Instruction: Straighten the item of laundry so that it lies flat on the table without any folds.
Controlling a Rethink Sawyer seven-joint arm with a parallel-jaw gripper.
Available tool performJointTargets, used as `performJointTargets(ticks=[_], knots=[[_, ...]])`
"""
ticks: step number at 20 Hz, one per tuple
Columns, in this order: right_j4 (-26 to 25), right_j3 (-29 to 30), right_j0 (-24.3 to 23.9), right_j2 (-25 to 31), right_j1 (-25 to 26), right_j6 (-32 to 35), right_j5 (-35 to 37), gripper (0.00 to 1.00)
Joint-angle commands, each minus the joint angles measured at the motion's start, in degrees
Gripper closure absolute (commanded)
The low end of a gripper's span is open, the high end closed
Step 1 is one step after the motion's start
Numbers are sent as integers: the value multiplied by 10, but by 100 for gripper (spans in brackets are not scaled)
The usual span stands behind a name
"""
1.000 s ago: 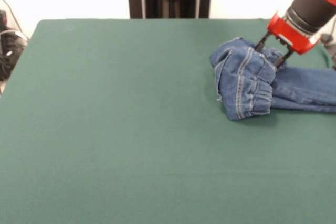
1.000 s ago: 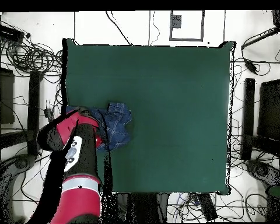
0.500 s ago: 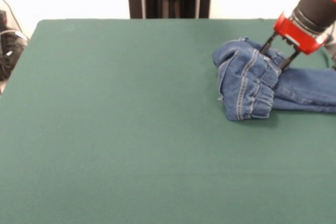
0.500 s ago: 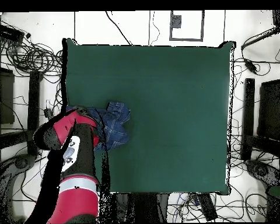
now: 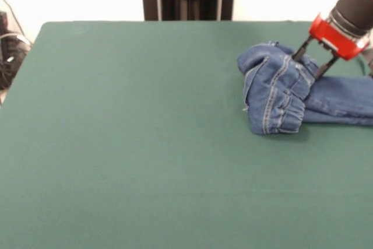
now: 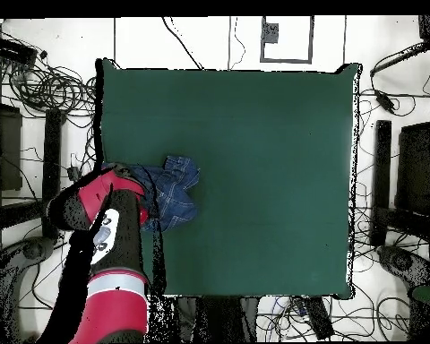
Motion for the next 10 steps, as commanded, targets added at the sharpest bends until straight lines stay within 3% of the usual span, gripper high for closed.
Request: performJointTargets(ticks=[1, 10], knots=[[37, 5, 14, 48, 13, 10, 34, 0], [59, 15, 16, 52, -7, 18, 61, 0]])
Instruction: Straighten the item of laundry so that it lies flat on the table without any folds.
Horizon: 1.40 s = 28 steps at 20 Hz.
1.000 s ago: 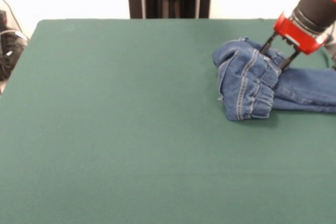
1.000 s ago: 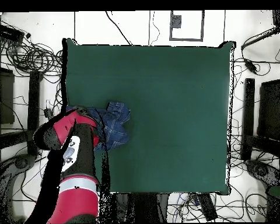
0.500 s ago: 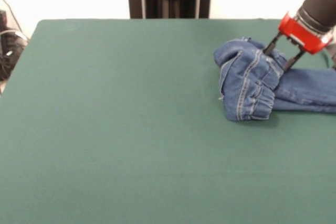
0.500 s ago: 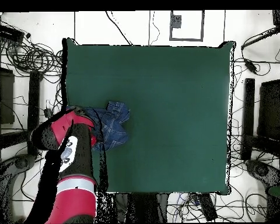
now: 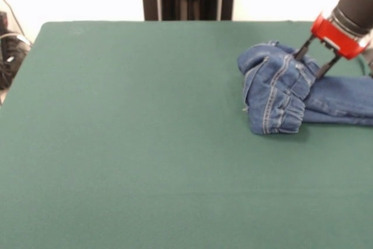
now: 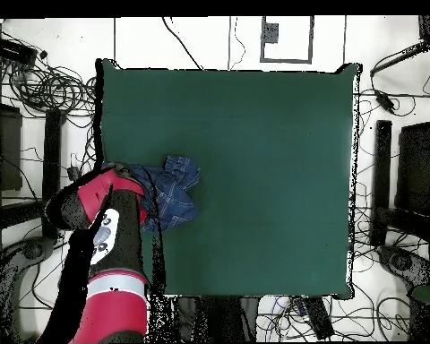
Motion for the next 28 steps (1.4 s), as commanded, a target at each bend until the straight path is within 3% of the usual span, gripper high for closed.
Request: performJointTargets(ticks=[1, 6, 14, 28], knots=[[53, 14, 18, 52, -6, 20, 64, 0], [62, 8, 24, 48, -5, 22, 69, 0], [23, -22, 7, 37, 36, -13, 40, 0], [10, -65, 8, 22, 72, -22, 53, 0]])
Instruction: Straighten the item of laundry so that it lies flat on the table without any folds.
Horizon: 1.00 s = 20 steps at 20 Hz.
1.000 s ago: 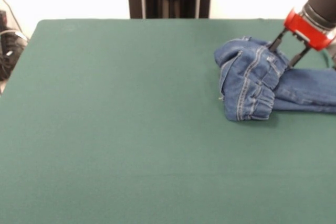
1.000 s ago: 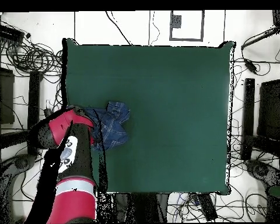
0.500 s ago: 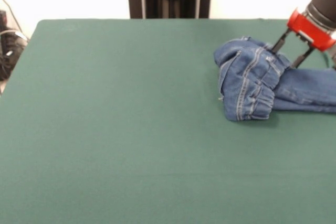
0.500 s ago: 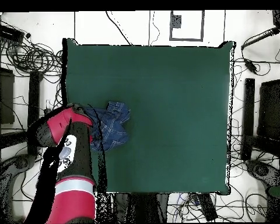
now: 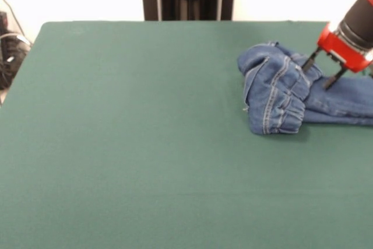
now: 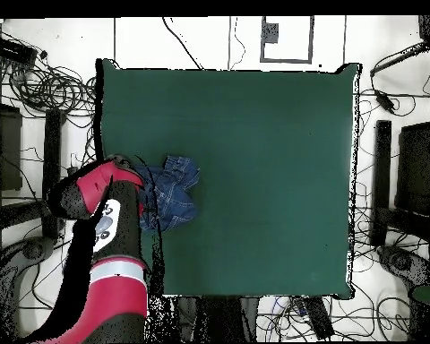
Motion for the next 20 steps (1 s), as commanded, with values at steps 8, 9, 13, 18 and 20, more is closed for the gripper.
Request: performJointTargets(ticks=[8, 9, 13, 18, 20], knots=[[-9, 78, 14, 2, -32, -24, 46, 0], [-8, 88, 14, 1, -40, -26, 48, 0], [-9, 131, 16, -6, -81, -35, 71, 0], [-18, 157, 29, -7, -113, -49, 116, 0], [-31, 147, 41, -9, -111, -57, 141, 0]])
